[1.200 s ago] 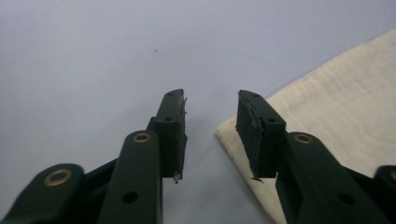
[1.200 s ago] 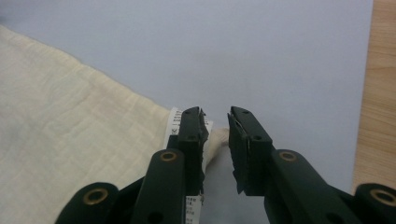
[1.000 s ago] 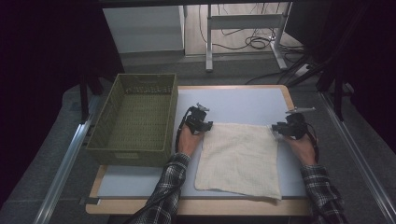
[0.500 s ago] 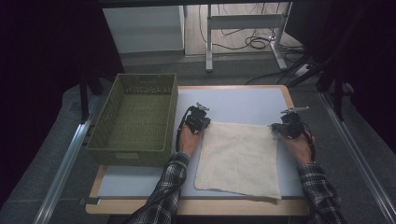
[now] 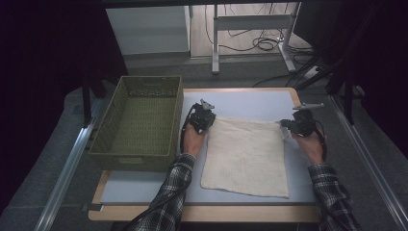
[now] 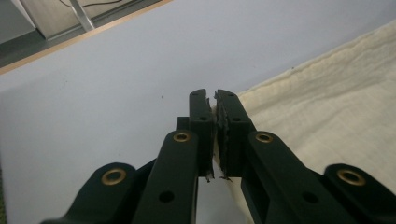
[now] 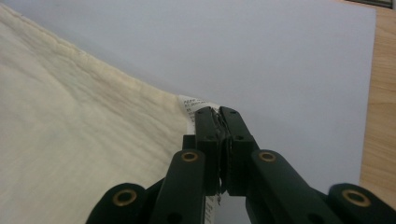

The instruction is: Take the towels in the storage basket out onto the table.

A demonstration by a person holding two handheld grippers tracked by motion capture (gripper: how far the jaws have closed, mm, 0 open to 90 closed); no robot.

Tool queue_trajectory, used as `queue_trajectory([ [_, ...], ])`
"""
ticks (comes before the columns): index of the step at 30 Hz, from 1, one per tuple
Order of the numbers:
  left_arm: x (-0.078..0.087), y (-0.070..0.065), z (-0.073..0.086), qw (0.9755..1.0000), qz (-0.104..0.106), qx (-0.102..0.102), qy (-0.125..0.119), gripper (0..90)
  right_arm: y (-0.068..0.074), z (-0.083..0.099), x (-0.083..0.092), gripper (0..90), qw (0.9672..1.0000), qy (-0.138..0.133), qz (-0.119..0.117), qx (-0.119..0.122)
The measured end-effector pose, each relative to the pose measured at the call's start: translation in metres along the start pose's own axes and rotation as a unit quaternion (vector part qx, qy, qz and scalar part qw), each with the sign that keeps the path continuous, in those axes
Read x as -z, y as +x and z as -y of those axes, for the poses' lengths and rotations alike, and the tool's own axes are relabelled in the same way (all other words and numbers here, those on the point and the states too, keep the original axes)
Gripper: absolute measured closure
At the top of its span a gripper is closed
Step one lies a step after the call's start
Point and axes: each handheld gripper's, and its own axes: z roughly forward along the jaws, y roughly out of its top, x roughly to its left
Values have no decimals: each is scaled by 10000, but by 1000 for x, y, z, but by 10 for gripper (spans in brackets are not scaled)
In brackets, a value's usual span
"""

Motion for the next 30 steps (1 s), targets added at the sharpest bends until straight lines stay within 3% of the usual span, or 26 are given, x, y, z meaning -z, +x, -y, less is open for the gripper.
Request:
queue_trajectory([
  [1,4,-2,2,10000,2,-30,-32,858,2,3,10,873,9999,-79,-95,-13],
  [3,11,-7,4,9999,46,-80,-82,858,3,4,13,872,9999,-104,-106,-2],
  [5,17,-12,6,9998,51,-126,-126,856,10,7,27,871,9997,-140,-167,130],
  [11,32,-27,19,9994,13,-278,-202,856,22,19,42,871,9989,-51,-249,386],
  [16,45,-35,30,9986,185,-409,-266,855,32,38,57,871,9981,-31,-361,488],
  [17,51,-38,34,9980,304,-449,-326,855,33,41,60,871,9981,-32,-383,489],
  [21,58,-45,43,9972,364,-564,-338,854,37,53,71,871,9978,-95,-502,432],
  [27,67,-52,56,9967,464,-540,-387,853,48,69,86,871,9972,-105,-623,403],
  [30,74,-57,65,9953,625,-489,-556,854,55,78,93,871,9970,-75,-623,463],
])
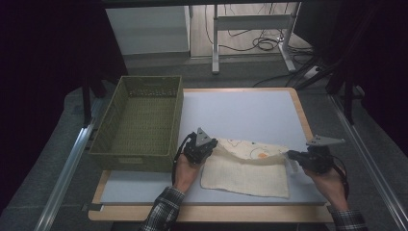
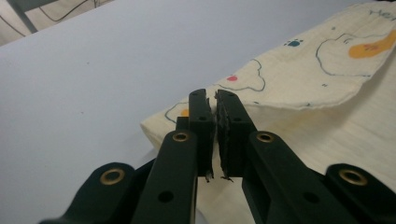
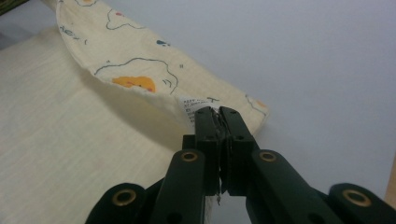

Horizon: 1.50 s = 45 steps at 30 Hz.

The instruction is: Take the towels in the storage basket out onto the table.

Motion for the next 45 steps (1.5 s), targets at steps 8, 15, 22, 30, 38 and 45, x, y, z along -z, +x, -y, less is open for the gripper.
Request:
queue_trajectory([
  [8,22,-18,14,9998,106,-82,-165,852,13,20,16,871,10000,-43,-62,28],
  [15,42,-23,30,9990,292,120,-328,850,31,35,29,871,9996,-15,-249,121],
  [22,56,-30,41,9987,369,105,-330,849,46,49,38,870,9989,62,-418,197],
  [30,61,-44,58,9992,384,-118,-13,841,58,59,36,866,9977,229,-585,258],
  [38,68,-48,74,9984,564,28,60,826,59,68,36,852,9970,302,-693,147],
  [45,81,-45,78,9974,695,118,156,629,60,68,46,750,9965,320,-746,206],
])
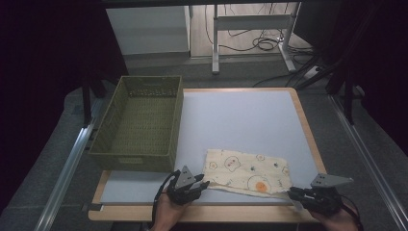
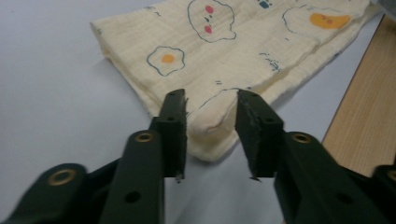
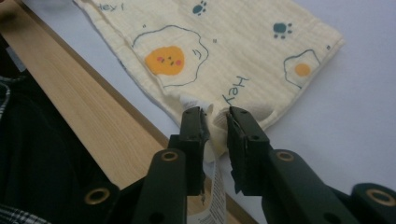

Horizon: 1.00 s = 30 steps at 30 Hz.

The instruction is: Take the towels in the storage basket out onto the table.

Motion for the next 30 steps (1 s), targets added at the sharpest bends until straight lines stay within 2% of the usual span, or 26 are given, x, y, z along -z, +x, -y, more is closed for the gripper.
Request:
queue_trajectory([
  [5,5,4,-6,9998,193,88,13,565,-2,-6,15,704,10000,-42,71,-5],
  [9,0,5,-10,9994,327,89,58,567,-2,-13,17,699,9999,-92,-71,-62],
  [14,-13,5,-11,9991,370,49,186,609,12,-30,-13,720,9989,-60,-449,131],
  [15,-14,5,-10,9991,368,45,213,618,16,-34,-22,734,9984,-50,-530,173],
  [16,-17,5,-9,9991,325,8,281,639,24,-41,-41,754,9973,10,-664,301],
  [17,-17,5,-9,9991,325,8,281,644,24,-41,-41,754,9973,10,-664,301],
  [18,-18,6,-8,9990,304,7,320,649,32,-48,-59,760,9960,50,-799,393],
  [19,-19,6,-7,9989,305,14,342,649,32,-48,-59,760,9960,50,-799,393],
  [22,-18,8,-4,9988,281,-6,399,651,42,-57,-81,759,9942,84,-949,498],
  [25,-18,9,-2,9989,258,-7,403,669,52,-63,-101,746,9931,210,-905,715],
  [26,-17,9,-2,9989,246,-8,400,705,58,-63,-109,791,9927,335,-712,913],
  [27,-17,9,-2,9989,232,-24,411,705,58,-63,-109,791,9927,335,-712,913],
  [28,-17,9,-2,9990,208,-8,401,728,60,-63,-110,827,9924,349,-593,1016],
  [29,-17,9,-2,9991,200,3,382,770,61,-63,-110,868,9926,320,-489,1064],
  [30,-16,10,-2,9991,228,24,345,798,61,-64,-109,883,9929,317,-488,1040],
])
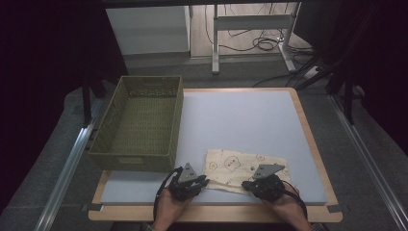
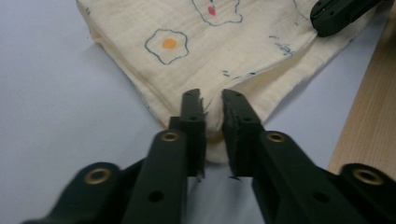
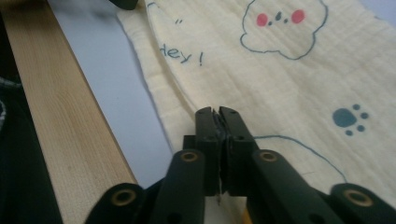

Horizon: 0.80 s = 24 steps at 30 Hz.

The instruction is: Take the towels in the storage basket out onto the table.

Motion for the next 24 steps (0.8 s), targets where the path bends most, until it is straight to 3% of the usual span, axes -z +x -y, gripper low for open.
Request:
queue_trajectory([
  [1,1,0,0,10000,9,-15,-13,836,0,-1,5,890,10000,-71,14,-24],
  [7,11,-7,-6,9998,-56,-177,-50,832,6,-5,20,891,9997,-182,-145,-16],
  [9,14,-8,-5,9999,-50,-146,19,746,10,-5,22,889,9996,-149,-222,18],
  [12,19,-7,-4,10000,19,-52,13,630,11,4,12,877,9996,7,-270,-20],
  [17,24,-7,-12,10000,39,15,-85,540,6,10,10,812,9989,-68,-421,-183],
  [20,18,-5,-26,9999,-81,50,-101,494,1,7,25,770,9990,-235,-307,-210],
  [22,12,-4,-35,9998,-146,92,-126,484,-10,5,45,755,9990,-361,10,-281],
  [24,4,-1,-45,9997,-198,143,-99,485,-15,6,50,750,9987,-387,98,-317],
])
